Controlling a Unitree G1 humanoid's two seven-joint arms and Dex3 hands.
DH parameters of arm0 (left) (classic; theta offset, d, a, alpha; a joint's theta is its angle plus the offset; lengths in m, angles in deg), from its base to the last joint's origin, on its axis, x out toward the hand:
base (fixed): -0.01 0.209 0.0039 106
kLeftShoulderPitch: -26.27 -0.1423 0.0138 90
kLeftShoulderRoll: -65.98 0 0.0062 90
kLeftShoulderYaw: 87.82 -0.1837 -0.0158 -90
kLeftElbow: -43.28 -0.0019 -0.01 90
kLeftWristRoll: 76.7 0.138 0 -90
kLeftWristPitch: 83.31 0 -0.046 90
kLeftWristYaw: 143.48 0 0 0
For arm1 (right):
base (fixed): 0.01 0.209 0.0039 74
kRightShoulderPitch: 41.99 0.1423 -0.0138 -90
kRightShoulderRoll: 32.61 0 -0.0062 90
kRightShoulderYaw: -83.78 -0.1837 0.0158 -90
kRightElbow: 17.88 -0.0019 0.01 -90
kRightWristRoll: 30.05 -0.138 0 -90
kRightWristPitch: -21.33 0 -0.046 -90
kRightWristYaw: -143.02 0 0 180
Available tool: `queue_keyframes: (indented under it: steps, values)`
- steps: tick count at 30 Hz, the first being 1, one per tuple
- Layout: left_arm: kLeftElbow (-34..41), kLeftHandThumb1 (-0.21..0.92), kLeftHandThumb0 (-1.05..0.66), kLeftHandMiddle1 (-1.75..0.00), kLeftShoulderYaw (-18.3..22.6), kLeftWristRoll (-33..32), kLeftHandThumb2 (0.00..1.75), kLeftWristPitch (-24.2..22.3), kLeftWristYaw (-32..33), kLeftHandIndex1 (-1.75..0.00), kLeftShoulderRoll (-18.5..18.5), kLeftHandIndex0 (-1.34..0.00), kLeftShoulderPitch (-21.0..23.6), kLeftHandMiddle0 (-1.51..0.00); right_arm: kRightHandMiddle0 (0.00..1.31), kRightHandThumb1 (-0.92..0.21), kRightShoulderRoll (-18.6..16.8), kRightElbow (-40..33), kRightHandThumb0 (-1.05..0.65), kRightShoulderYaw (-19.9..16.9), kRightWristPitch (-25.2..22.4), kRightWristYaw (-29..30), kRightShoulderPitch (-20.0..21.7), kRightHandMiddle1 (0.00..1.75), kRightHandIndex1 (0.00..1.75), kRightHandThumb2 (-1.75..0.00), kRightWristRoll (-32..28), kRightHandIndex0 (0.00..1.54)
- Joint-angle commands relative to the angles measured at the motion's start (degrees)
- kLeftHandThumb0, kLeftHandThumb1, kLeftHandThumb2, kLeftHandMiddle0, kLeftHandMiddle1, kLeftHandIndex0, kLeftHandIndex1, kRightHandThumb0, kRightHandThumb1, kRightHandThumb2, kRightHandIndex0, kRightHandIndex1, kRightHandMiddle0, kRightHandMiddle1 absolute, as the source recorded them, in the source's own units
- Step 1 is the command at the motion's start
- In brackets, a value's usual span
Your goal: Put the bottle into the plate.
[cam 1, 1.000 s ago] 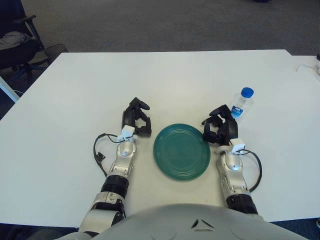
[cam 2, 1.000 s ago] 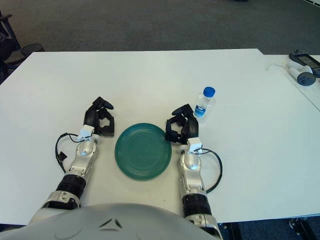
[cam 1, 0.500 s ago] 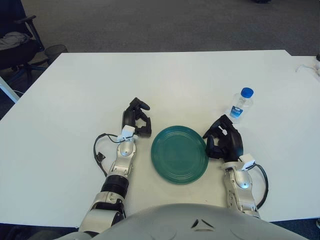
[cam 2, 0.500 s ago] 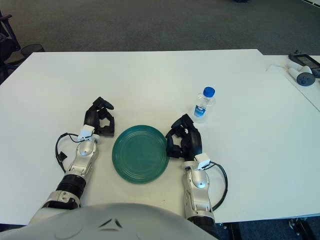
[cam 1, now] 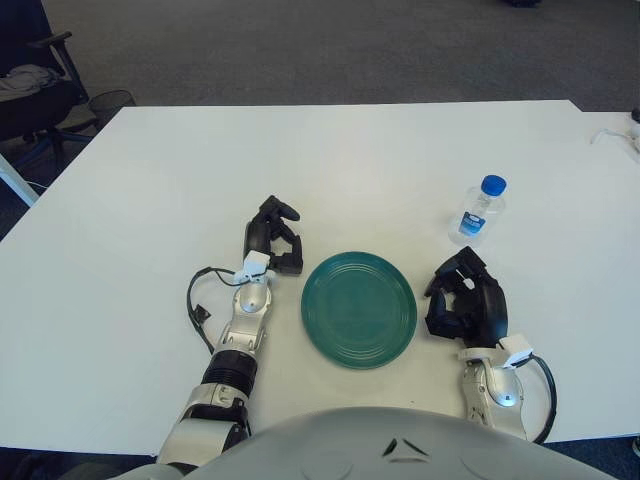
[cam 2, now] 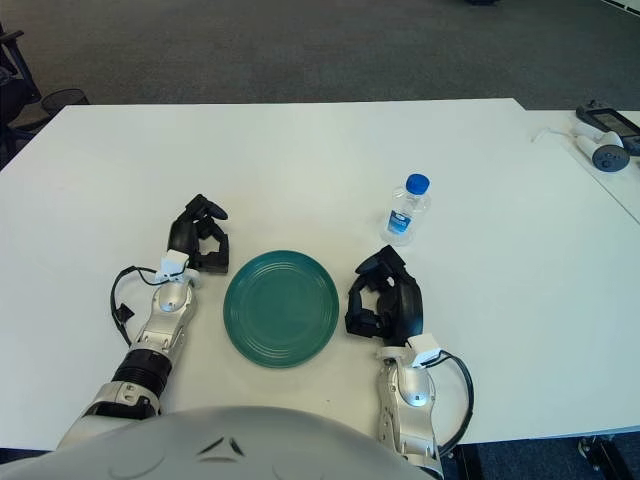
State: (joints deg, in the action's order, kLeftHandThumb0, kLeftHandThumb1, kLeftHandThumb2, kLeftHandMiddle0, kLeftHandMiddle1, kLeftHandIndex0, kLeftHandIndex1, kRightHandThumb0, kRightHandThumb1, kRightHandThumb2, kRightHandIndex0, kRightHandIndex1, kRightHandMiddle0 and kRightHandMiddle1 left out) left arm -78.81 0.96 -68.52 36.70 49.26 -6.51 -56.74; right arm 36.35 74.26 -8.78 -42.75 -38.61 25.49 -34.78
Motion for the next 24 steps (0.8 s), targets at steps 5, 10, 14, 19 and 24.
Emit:
queue_keyframes:
  steps: [5, 10, 14, 19, 24]
  values:
    - [-4.5, -0.06, 0.00, -1.75, 0.2, 0.0, 1.75, 0.6, -0.6, -1.75, -0.8, -0.68, -2.6, -0.88, 0.62, -0.14, -1.5, 5.5, -0.01, -1.7, -0.5, 3.7, -3.5, 1.55, 1.75, -1.46, 1.0, 0.73]
    - [-4.9, -0.06, 0.00, -1.75, 0.3, -0.4, 1.75, 1.0, -0.9, -1.75, -1.0, -0.68, -2.3, -0.88, 0.58, -0.13, -3.1, 6.3, -0.01, -2.2, 1.5, 5.5, -3.3, 1.64, 1.75, -1.50, 0.6, 0.74]
    - [-4.8, -0.06, 0.00, -1.74, 0.3, -0.5, 1.75, 0.9, -1.0, -1.75, -1.1, -0.68, -2.4, -0.88, 0.61, -0.12, -4.4, 6.9, -0.01, -2.8, 2.8, 6.8, -2.7, 1.60, 1.75, -1.50, -0.5, 0.76]
    - [-4.5, -0.06, 0.00, -1.74, 0.5, -0.8, 1.75, 0.3, -1.7, -1.75, -1.5, -0.68, -2.4, -0.88, 0.66, -0.11, -6.2, 7.4, -0.01, -3.2, 4.8, 9.3, -2.0, 1.52, 1.75, -1.49, -1.3, 0.77]
    - [-4.3, -0.06, 0.00, -1.74, 0.5, -0.4, 1.75, 0.1, -1.3, -1.75, -1.5, -0.68, -2.4, -0.88, 0.68, -0.11, -6.6, 8.1, -0.01, -3.2, 6.2, 11.5, -1.6, 1.48, 1.75, -1.47, -1.2, 0.76]
